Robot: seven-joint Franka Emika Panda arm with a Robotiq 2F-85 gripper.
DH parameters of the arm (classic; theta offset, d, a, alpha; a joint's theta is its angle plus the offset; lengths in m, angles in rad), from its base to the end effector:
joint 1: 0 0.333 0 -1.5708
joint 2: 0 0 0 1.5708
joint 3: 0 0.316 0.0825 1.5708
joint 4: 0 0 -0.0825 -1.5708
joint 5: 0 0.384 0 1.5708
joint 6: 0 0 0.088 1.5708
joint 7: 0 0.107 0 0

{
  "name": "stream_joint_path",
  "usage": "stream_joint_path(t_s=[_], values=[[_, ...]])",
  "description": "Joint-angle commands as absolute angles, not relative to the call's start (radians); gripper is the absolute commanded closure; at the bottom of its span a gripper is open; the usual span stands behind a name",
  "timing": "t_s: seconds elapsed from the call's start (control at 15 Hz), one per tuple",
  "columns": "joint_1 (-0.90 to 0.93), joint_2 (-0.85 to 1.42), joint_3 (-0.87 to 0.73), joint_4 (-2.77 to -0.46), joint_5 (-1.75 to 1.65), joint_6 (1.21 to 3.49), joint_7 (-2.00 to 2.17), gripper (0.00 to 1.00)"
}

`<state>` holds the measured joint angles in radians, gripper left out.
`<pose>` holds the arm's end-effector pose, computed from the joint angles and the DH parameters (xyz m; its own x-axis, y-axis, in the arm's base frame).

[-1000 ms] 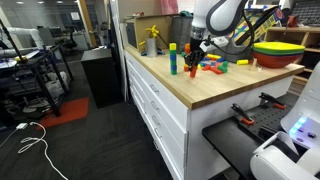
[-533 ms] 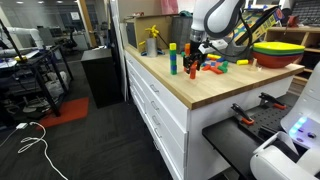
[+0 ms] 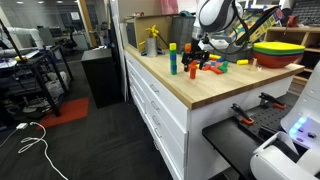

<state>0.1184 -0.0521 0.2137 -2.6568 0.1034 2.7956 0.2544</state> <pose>0.4174 0.1381 0.2761 0.9851 -0.0228 0.1706 -0.0079 -0.9961 -0.0874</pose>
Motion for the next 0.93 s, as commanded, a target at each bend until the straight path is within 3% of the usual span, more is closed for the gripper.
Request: stream_joint_path(t_s=[0.0,0.87], values=[[0.132,-0.076,0.174,-2.648,0.197,2.717,0.189,0.0],[0.192,-0.065,0.186,-2.645,0.264,2.691,0.127,0.0]])
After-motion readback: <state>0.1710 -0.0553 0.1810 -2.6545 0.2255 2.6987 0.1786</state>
